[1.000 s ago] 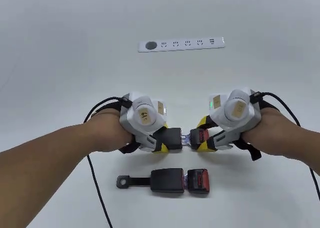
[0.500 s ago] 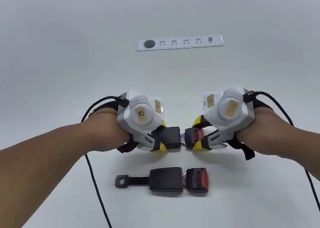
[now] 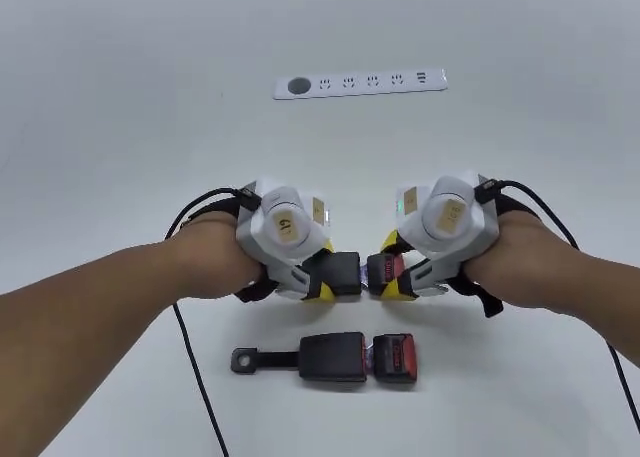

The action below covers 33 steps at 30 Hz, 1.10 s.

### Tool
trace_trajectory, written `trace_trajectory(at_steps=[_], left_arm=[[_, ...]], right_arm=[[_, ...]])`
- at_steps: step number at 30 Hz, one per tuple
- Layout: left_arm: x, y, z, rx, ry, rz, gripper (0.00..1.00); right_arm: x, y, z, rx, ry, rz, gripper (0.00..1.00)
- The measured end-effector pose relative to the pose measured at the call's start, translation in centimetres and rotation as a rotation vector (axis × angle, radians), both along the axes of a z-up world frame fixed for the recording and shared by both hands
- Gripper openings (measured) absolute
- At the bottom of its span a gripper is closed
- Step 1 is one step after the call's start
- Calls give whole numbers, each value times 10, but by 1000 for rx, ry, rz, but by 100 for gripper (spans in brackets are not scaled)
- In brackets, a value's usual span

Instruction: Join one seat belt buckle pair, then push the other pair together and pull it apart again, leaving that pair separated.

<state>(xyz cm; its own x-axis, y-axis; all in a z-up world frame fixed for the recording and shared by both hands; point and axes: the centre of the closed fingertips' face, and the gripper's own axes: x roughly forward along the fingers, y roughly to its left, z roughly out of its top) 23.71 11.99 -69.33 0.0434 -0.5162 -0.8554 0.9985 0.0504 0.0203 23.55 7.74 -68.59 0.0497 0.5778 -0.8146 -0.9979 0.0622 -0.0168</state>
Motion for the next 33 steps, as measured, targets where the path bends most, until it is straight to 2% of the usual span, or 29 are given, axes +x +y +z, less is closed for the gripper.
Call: trace_trajectory(at_steps=[16, 25, 29, 33], left_arm=[[-1, 2, -1, -6, -3, 7, 33], [-2, 1, 1, -11, -4, 10, 33], [-2, 1, 1, -12, -3, 14, 33], [-2, 1, 0, -4, -9, 6, 33]], right_arm=[[-1, -3, -2, -24, -5, 0, 31], [-1, -10, -4, -26, 2, -4, 31], [0, -16, -4, -45, -10, 7, 31], [-1, -19, -4, -29, -14, 11, 32]])
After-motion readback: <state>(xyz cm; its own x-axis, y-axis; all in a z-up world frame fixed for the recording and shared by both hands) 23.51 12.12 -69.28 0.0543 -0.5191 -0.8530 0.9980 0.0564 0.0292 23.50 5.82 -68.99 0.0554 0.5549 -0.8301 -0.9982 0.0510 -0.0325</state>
